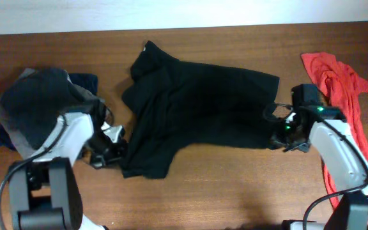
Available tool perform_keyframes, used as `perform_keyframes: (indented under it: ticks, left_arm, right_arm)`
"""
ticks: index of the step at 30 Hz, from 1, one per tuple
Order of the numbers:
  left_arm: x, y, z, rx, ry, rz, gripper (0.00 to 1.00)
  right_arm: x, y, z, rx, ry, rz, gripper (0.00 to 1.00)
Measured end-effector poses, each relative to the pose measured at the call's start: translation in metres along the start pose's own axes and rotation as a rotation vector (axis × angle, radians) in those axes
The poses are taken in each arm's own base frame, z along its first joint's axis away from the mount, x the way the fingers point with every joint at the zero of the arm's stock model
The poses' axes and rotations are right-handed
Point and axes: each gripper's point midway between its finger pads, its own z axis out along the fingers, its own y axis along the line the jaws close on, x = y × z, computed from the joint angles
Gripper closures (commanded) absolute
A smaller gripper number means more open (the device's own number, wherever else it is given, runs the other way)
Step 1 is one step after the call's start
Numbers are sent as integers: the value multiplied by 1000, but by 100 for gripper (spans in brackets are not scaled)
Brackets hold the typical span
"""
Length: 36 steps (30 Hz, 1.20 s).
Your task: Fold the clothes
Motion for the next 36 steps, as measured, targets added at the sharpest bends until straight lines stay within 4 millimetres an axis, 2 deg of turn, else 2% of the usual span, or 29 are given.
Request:
perform_keyframes:
  ticks: [4,7,10,15,19,20,22,24,28,33,36]
  left_arm:
    - [5,-8,-69,12,-103,-19,100]
    - [17,-12,-114,18,-218,-24,100]
    - [36,-15,-139,19,-300,-22,100]
    - [70,-20,-145,23,-280,-30,100]
    - [77,-20,-145,24,-272,-32,96]
    - [78,-20,-146,23,-275,-31,93]
    - [78,-20,-146,21,-279,-27,87]
    - [79,-20,-146,18,-279,-29,75]
    - [79,-18,-147,12,-280,-33,62]
    - [74,-17,-148,6,-302,-24,57]
    - [56,-16,-154,-2,-377,-5,57]
  right_arm:
    - [-4,-33,-12,42,25,115,96]
    - [-6,-52,-21,56,37,178,96]
    - [-3,-61,-26,63,59,186,96]
    - [7,-63,-28,72,102,148,96]
    - [10,-64,-29,73,115,136,87]
    - [11,-64,-29,74,119,127,78]
    - [12,-64,-29,75,124,118,67]
    - [13,-66,-29,84,129,101,57]
    - [14,-69,-30,98,133,87,50]
    - [-5,-64,-28,70,58,70,50]
    - [-28,-45,-28,-40,-31,20,66]
